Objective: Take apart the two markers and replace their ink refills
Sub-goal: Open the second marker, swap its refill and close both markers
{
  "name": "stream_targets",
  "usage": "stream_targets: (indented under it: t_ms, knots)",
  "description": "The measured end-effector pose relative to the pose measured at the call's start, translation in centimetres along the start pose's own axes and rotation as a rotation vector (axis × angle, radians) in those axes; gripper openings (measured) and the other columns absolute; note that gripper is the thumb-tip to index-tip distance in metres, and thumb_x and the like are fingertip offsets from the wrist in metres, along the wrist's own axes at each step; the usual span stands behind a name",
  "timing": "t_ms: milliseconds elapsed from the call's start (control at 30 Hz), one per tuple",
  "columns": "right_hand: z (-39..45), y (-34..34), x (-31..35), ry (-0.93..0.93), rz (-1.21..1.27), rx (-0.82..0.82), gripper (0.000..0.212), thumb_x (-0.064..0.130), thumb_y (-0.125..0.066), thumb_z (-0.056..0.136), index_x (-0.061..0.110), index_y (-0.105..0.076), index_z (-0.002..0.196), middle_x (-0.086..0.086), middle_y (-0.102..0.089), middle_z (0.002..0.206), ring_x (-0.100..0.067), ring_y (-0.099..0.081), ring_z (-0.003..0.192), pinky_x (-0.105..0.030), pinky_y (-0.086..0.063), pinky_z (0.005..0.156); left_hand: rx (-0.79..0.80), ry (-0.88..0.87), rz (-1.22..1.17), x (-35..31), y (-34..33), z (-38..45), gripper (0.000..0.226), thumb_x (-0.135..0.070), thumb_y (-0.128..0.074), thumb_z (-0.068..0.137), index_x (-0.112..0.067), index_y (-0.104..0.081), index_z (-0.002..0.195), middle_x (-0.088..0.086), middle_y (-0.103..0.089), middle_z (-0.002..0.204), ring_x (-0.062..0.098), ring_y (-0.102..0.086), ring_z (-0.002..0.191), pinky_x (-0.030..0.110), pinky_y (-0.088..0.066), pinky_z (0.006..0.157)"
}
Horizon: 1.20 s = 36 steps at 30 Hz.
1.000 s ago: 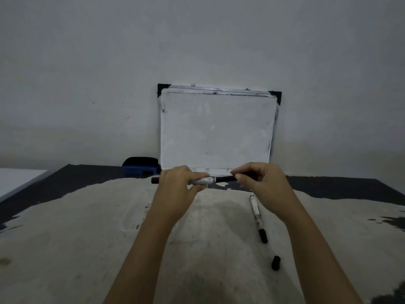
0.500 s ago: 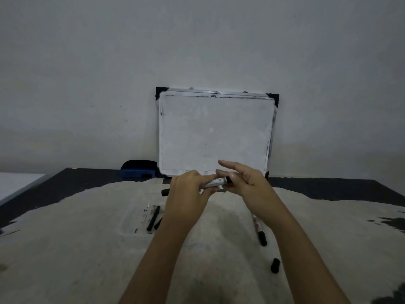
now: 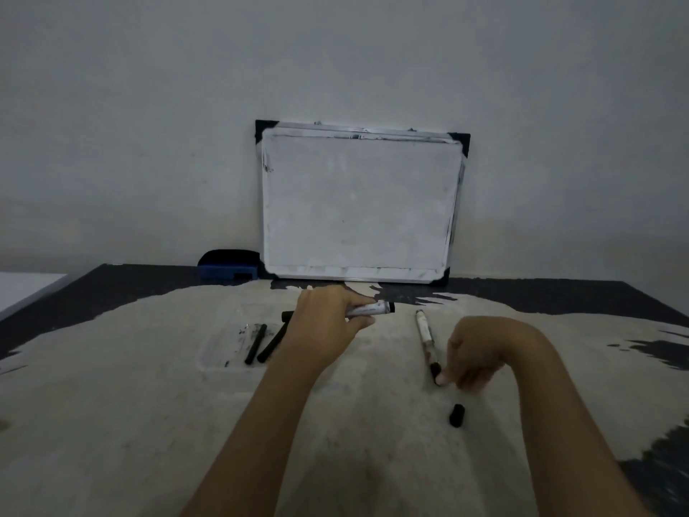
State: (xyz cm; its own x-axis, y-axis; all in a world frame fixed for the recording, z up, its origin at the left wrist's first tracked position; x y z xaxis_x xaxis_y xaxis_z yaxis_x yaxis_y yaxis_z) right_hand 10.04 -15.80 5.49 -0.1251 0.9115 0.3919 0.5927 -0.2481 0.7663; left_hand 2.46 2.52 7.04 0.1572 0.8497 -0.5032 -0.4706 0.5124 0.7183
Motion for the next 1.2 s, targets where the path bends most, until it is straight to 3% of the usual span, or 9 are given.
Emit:
stream_targets:
  t_ms: [133,233,333,433,567,633,933,1067,1200]
  knots:
    - [1.4,-1.9,-1.1,-0.205,-0.057,0.164,0.053,0.016,-0.085,0.062,-0.010,-0.058,0.100,-0.016,-0.070,0.064,-0.032,-0.070,0.078,-0.047,-0.054,0.088,0.031,0.016,0.026,0.2,-0.3,-0.1,0.031,-0.031,-0.065,0.081,-0.027,-0.065,0.111,0.002,-0.071,0.105,0.016,-0.060,0.093,0.026,-0.038,0.087]
    - [1.8,-2.6,-1.0,-0.201,-0.061,0.217,0.031,0.012,-0.079,0.070,-0.006,-0.059,0.087,-0.012,-0.071,0.062,-0.027,-0.069,0.074,-0.045,-0.053,0.091,0.026,0.018,0.019,0.3,-0.1,-0.1,0.030,-0.031,-0.065,0.081,-0.028,-0.065,0.112,0.001,-0.071,0.106,0.009,-0.057,0.085,0.021,-0.037,0.079]
    - [0.7,-1.4,0.5,0.014,0.010,0.110,0.016,0.006,-0.072,0.077,0.004,-0.061,0.088,-0.006,-0.070,0.065,-0.020,-0.068,0.062,-0.034,-0.058,0.078,0.018,0.034,-0.005,0.6,0.0,0.1,0.028,-0.031,-0.065,0.081,-0.029,-0.067,0.109,0.000,-0.072,0.102,0.008,-0.055,0.080,0.023,-0.040,0.080]
    - [-0.7,0.4,2.3,0.328,0.370,-0.091,0.016,0.005,-0.070,0.078,0.002,-0.066,0.093,-0.011,-0.073,0.075,-0.018,-0.070,0.062,-0.023,-0.058,0.059,-0.010,0.045,-0.025,0.6,0.1,0.1,0.026,-0.033,-0.066,0.080,-0.028,-0.069,0.106,0.000,-0.073,0.091,0.010,-0.057,0.076,0.025,-0.040,0.074]
    - [-1.3,1.5,3.6,0.601,0.900,-0.249,0.007,0.002,-0.068,0.077,0.002,-0.069,0.084,-0.016,-0.073,0.079,-0.022,-0.073,0.070,-0.023,-0.059,0.061,-0.058,0.046,-0.064,0.7,0.3,0.2,0.027,-0.032,-0.068,0.079,-0.027,-0.069,0.105,0.001,-0.075,0.087,0.012,-0.061,0.075,0.020,-0.042,0.066]
    - [-1.2,1.3,4.0,0.655,0.988,-0.249,0.010,0.001,-0.065,0.080,0.005,-0.071,0.086,-0.014,-0.073,0.080,-0.019,-0.072,0.070,-0.023,-0.059,0.062,-0.075,0.042,-0.078,0.7,0.4,0.2,0.027,-0.032,-0.068,0.079,-0.027,-0.069,0.105,0.000,-0.074,0.086,0.010,-0.058,0.070,0.015,-0.038,0.061]
    - [-1.0,0.7,4.7,0.669,0.844,-0.250,0.025,-0.004,-0.050,0.090,0.012,-0.069,0.093,-0.009,-0.069,0.086,-0.013,-0.069,0.070,-0.019,-0.057,0.063,-0.093,0.046,-0.108,0.5,0.7,0.3,0.027,-0.029,-0.068,0.079,-0.026,-0.069,0.106,0.002,-0.074,0.088,0.013,-0.061,0.075,0.024,-0.046,0.072]
    - [0.1,0.1,4.2,0.541,0.533,-0.319,0.021,0.002,-0.052,0.090,0.012,-0.068,0.101,-0.007,-0.066,0.098,-0.015,-0.067,0.079,-0.016,-0.056,0.063,-0.068,0.077,-0.095,1.2,0.3,0.2,0.028,-0.031,-0.068,0.079,-0.026,-0.068,0.106,0.000,-0.075,0.093,0.013,-0.063,0.082,0.030,-0.050,0.080]
    - [0.9,-2.1,4.9,0.449,0.253,-0.108,0.019,0.008,-0.062,0.085,0.010,-0.068,0.103,-0.005,-0.068,0.090,-0.012,-0.066,0.076,-0.018,-0.056,0.068,-0.066,0.116,-0.079,1.8,0.2,0.0,0.030,-0.030,-0.068,0.079,-0.025,-0.067,0.109,0.003,-0.075,0.094,0.014,-0.062,0.081,0.030,-0.050,0.079]
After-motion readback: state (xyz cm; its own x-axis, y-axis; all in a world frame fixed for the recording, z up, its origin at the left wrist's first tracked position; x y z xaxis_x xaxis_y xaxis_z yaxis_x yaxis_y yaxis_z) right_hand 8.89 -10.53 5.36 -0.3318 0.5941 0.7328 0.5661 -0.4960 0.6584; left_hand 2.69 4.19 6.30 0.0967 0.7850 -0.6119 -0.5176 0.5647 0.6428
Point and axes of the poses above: each hand's wrist, its own z-axis towards the middle knuckle, its own y-axis out of the back of the hand, x = y × z, the point moved 4 cm from there along z, towards the middle knuckle
